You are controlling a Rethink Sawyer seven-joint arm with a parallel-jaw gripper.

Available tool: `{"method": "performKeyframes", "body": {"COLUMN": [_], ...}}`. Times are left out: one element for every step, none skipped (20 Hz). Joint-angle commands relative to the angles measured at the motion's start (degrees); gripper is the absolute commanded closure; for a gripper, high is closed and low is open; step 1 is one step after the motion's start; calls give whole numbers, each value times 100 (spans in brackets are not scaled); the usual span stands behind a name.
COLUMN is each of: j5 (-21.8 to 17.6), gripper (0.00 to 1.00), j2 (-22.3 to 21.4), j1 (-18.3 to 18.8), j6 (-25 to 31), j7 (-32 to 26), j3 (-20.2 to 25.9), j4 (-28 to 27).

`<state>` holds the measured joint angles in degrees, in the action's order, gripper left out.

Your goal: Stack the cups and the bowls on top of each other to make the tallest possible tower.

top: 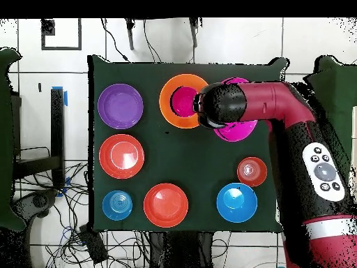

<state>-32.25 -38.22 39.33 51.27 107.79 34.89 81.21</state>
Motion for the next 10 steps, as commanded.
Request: {"method": "performKeyframes", "body": {"j5": [-5, -5, -4, -5, -1, 1, 2, 4, 4, 3], "gripper": [100, 100, 100, 100, 100, 100, 100, 100, 100, 100], "j2": [92, 92, 92, 85, 84, 80, 81, 81, 81, 84], "j1": [-261, -271, -281, -291, -298, -308, -310, -313, -317, -325], "j6": [343, 339, 335, 311, 301, 284, 273, 262, 254, 251], "j7": [-112, -107, -101, -86, -80, -69, -67, -65, -69, -68], "j3": [-325, -332, -339, -351, -359, -366, -371, -375, -380, -385], "j4": [271, 273, 275, 291, 294, 301, 307, 312, 313, 306]}}
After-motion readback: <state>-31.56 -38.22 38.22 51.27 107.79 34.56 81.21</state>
